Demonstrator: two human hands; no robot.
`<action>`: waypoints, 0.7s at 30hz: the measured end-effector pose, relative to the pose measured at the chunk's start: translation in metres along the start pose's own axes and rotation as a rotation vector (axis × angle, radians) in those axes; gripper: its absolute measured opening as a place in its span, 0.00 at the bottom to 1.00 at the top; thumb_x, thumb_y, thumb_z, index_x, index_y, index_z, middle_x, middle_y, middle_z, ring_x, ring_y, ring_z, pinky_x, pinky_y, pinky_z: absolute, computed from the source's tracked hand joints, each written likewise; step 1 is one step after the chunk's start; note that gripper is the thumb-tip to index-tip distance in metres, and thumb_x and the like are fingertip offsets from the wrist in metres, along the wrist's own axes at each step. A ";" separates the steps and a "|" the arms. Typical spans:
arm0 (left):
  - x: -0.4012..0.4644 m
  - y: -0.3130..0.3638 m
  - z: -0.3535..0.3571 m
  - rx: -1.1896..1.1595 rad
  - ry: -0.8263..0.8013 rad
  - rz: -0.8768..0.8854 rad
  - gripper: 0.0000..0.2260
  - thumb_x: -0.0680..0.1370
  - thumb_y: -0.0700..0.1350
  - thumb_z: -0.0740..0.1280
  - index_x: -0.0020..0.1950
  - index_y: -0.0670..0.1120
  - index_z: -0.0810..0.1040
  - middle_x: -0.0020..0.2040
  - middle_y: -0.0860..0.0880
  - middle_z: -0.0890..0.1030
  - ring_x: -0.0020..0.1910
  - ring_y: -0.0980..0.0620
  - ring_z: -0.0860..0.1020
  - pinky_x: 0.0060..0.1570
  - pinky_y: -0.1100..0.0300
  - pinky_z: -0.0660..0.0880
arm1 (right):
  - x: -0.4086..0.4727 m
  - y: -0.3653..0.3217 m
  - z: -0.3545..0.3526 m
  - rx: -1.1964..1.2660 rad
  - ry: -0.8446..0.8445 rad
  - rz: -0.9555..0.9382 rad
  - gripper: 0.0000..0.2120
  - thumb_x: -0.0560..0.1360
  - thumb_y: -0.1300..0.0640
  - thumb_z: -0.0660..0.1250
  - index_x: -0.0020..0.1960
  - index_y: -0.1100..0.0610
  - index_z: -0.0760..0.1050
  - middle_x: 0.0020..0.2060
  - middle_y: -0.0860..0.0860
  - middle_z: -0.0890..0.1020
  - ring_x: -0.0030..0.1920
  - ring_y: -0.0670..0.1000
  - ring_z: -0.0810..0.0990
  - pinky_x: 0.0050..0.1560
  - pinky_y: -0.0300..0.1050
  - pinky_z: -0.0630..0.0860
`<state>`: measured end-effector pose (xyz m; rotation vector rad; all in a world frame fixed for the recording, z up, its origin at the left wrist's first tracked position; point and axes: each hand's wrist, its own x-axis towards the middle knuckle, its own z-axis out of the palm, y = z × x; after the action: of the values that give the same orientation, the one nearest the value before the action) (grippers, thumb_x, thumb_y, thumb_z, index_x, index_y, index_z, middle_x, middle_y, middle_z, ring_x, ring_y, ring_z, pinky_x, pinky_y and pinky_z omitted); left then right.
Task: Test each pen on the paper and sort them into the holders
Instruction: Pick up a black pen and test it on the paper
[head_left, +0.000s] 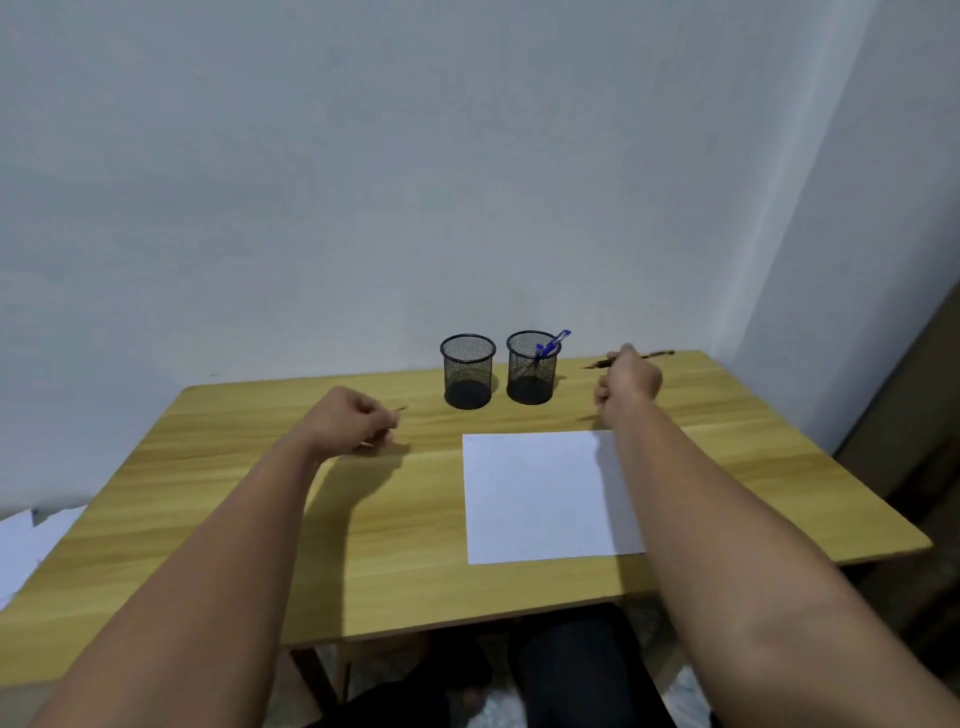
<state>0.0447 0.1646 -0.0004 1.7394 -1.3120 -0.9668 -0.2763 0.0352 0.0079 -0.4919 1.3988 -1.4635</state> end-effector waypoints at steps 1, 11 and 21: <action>0.003 -0.014 -0.005 0.110 0.121 0.031 0.08 0.79 0.41 0.72 0.47 0.36 0.85 0.37 0.45 0.84 0.37 0.48 0.81 0.43 0.54 0.80 | 0.004 -0.003 -0.009 -0.072 -0.018 -0.076 0.14 0.85 0.55 0.61 0.42 0.57 0.77 0.30 0.51 0.71 0.24 0.49 0.64 0.21 0.34 0.58; 0.014 -0.052 0.039 0.861 0.358 0.146 0.09 0.80 0.50 0.67 0.54 0.53 0.86 0.50 0.49 0.81 0.51 0.43 0.80 0.46 0.52 0.77 | -0.029 0.095 -0.038 -0.971 -0.322 -0.854 0.09 0.85 0.51 0.62 0.62 0.46 0.79 0.43 0.49 0.86 0.44 0.55 0.83 0.46 0.52 0.80; 0.005 -0.059 0.075 0.713 0.358 0.487 0.15 0.78 0.51 0.69 0.62 0.48 0.83 0.57 0.48 0.82 0.57 0.43 0.78 0.51 0.49 0.77 | -0.044 0.136 -0.039 -1.187 -0.418 -1.070 0.12 0.83 0.56 0.67 0.66 0.54 0.77 0.52 0.51 0.87 0.49 0.57 0.83 0.62 0.55 0.76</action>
<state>0.0032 0.1625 -0.0864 1.8215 -1.8330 0.1162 -0.2403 0.1164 -0.1104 -2.4115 1.5874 -0.9340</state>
